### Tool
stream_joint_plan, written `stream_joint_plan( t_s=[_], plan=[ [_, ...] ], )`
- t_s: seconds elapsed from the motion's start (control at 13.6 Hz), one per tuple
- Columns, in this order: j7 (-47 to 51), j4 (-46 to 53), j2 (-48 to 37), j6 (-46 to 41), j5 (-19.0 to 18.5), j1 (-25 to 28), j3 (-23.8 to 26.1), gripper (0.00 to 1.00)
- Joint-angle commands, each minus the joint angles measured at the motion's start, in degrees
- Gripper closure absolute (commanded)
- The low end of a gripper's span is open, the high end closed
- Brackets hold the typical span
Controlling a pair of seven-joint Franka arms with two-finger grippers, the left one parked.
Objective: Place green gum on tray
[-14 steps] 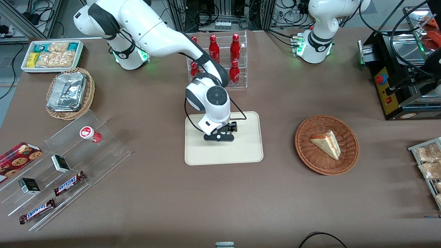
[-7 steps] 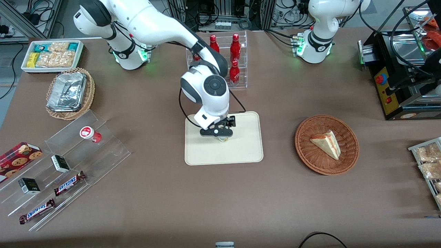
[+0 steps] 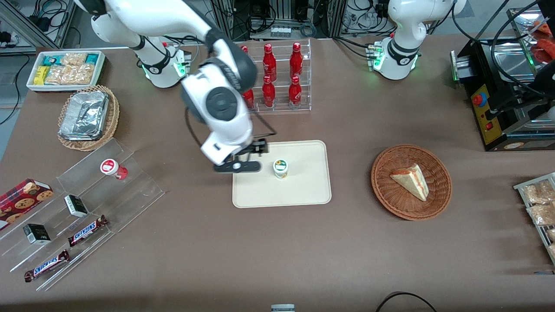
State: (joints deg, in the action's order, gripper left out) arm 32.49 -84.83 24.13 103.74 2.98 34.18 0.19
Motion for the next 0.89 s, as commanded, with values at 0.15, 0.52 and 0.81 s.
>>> stream_joint_plan(
  t_s=[0.15,0.52,0.81],
  plan=[
    [-11.4,-0.4,-3.3,-6.2,1.8,-7.4,0.4,0.00],
    [-18.0,-5.1,-10.1,-10.3,1.7,-16.3,1.1,0.00],
    [-25.0,-8.0,-14.6,-11.5,1.3,-26.1,2.5,0.00]
  ],
)
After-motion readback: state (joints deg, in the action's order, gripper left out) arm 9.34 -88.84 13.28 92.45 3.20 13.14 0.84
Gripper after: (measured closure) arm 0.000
